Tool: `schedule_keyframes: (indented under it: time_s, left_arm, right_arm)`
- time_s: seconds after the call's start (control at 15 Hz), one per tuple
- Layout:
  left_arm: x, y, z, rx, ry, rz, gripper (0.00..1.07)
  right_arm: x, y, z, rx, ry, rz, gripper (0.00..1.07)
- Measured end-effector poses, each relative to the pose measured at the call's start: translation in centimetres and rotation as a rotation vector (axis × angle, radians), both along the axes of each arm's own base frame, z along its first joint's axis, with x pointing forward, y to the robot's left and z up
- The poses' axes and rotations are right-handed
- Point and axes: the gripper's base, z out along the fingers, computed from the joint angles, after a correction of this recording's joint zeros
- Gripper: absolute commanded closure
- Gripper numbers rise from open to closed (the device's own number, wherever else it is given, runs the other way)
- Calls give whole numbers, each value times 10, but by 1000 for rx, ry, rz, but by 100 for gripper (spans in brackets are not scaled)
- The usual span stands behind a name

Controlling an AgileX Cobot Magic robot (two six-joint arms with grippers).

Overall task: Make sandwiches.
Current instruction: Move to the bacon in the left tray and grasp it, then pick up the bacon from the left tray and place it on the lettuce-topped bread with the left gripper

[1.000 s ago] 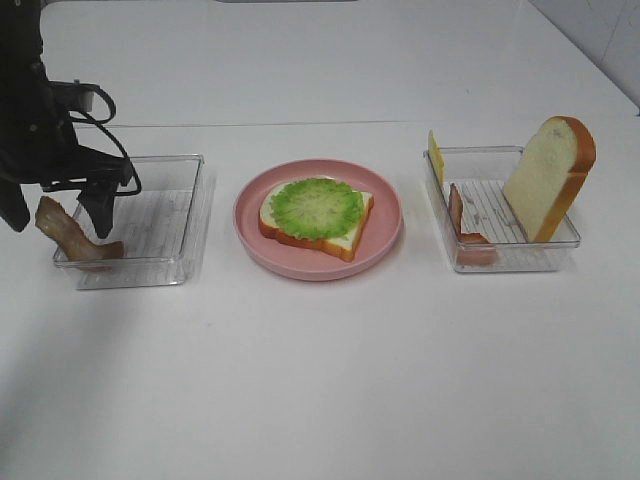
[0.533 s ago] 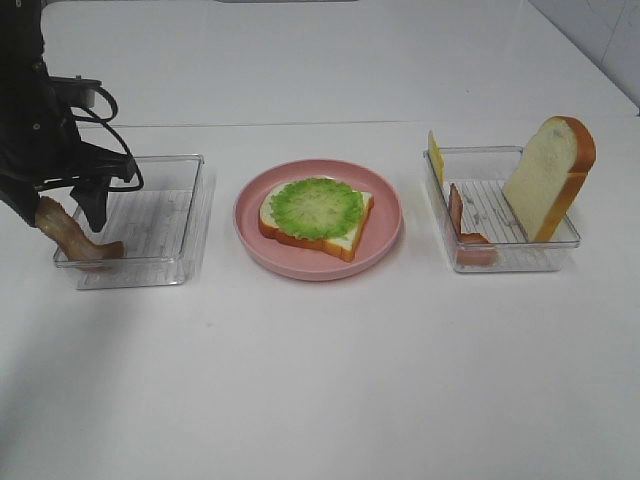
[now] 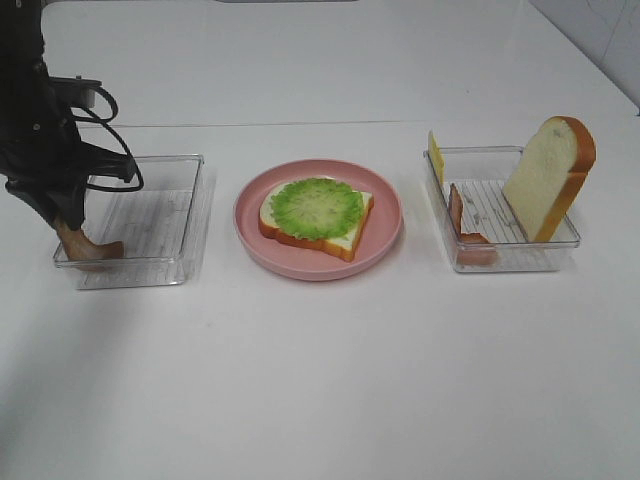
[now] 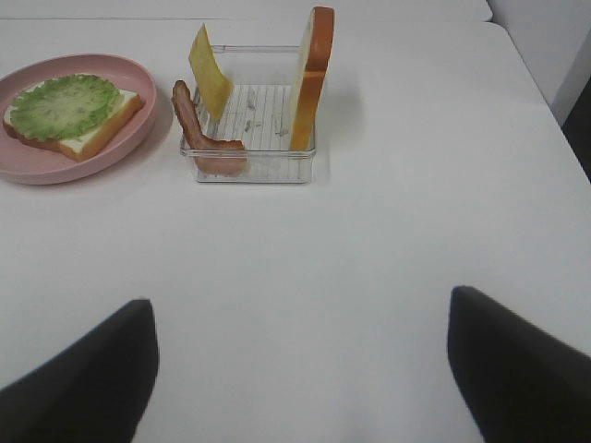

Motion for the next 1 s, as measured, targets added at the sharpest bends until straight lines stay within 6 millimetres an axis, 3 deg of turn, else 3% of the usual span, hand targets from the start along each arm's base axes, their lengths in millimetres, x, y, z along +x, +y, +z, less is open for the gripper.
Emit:
schedule_keyframes:
  time_s: [0.07, 0.4, 0.67, 0.73, 1.0]
  left_arm:
    - [0, 0, 0, 0, 0, 0, 107]
    - [0, 0, 1, -1, -3, -5, 107]
    - [-3, 0, 36, -25, -98, -19, 107]
    - [-2, -5, 59, -84, -177, -36, 107]
    - [7, -25, 84, -302, -288, -64, 107]
  right_arm:
    - [0, 0, 0, 0, 0, 0, 27]
    - [0, 0, 0, 0, 0, 0, 27]
    - [0, 0, 0, 0, 0, 0, 27]
    - [0, 0, 0, 0, 0, 0, 27]
    - [0, 0, 0, 0, 0, 0, 27]
